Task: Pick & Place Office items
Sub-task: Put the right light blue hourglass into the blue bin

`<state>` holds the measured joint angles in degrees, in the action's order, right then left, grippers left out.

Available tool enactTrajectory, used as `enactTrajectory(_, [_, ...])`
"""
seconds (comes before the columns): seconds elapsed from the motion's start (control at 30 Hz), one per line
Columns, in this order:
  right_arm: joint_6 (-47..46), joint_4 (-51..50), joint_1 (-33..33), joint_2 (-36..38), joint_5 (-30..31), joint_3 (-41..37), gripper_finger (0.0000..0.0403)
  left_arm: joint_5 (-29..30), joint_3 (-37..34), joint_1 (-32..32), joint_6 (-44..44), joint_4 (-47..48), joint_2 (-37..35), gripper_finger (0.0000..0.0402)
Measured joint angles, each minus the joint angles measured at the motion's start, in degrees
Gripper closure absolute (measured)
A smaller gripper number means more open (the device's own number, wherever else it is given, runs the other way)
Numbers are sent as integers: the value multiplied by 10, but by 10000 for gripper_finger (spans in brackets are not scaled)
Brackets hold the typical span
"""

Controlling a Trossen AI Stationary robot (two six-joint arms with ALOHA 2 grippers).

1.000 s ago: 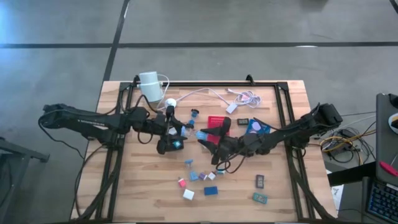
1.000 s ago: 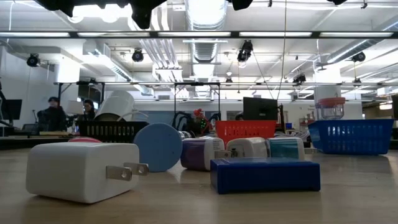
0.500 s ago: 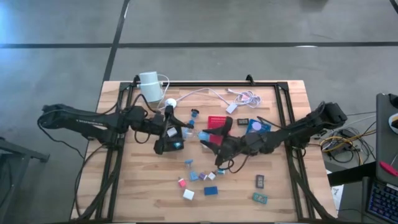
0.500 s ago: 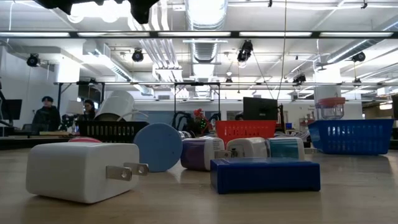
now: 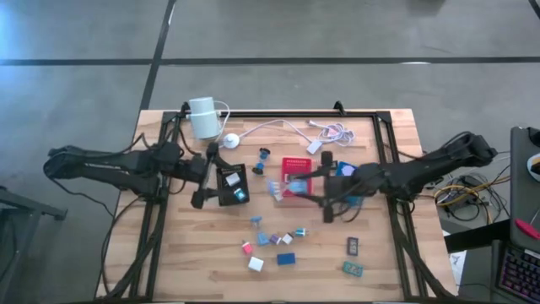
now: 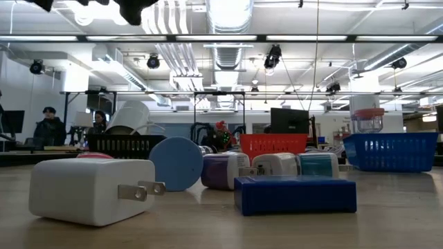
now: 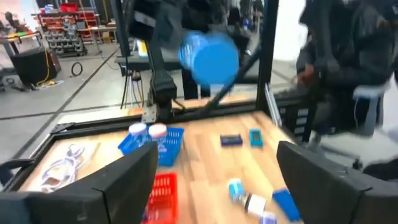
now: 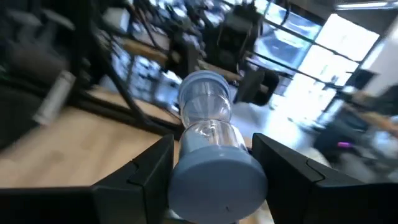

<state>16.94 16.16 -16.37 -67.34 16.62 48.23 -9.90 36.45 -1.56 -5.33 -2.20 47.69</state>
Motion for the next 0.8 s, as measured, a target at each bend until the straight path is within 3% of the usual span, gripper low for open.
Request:
enactTrajectory(0.17, [-58, -27, 11, 86, -16, -37, 211, 0, -54, 0, -1, 2, -49, 132])
enactTrajectory(0.57, [-143, -67, 12, 260, -1, -144, 211, 5, -201, 0, -7, -100, -166, 378])
enactTrajectory(0.63, [-155, -66, 13, 287, -1, -169, 211, 5, -222, 0, -7, -126, -178, 394])
enactTrajectory(0.8, [-185, -59, 13, 339, 19, -228, 211, 20, -260, 0, -6, -143, -211, 387])
